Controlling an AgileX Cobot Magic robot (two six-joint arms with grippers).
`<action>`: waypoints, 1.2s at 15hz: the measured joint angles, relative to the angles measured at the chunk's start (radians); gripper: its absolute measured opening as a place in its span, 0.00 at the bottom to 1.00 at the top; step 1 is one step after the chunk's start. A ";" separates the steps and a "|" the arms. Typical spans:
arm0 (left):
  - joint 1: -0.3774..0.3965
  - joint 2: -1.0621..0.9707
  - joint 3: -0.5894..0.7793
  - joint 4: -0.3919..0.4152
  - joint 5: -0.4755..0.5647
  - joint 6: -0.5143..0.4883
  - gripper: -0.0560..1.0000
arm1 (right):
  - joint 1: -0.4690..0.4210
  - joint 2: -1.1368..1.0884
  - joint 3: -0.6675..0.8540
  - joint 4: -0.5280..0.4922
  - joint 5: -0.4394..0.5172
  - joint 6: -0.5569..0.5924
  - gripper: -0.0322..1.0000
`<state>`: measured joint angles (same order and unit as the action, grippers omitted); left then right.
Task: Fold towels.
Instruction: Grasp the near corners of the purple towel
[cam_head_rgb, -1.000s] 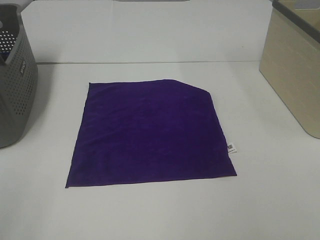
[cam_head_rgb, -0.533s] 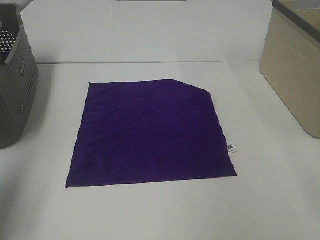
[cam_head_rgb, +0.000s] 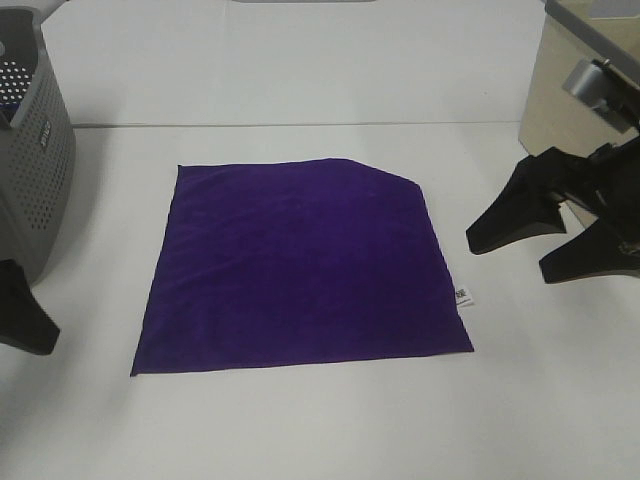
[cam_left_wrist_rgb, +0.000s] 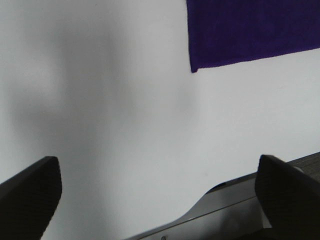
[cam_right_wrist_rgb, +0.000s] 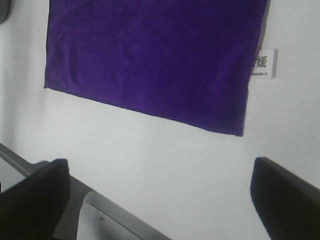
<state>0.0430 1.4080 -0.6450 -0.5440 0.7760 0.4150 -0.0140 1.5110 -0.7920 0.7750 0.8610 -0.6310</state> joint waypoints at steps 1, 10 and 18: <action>0.000 0.046 -0.002 -0.068 -0.026 0.078 0.98 | 0.000 0.060 -0.005 0.036 -0.015 -0.047 0.95; 0.000 0.351 -0.096 -0.245 -0.085 0.322 0.98 | 0.000 0.415 -0.085 0.085 -0.106 -0.172 0.95; 0.000 0.442 -0.121 -0.288 -0.105 0.385 0.98 | -0.004 0.466 -0.103 0.121 -0.095 -0.184 0.94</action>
<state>0.0430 1.8500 -0.7660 -0.8320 0.6710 0.8000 -0.0180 1.9770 -0.8950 0.8960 0.7660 -0.8150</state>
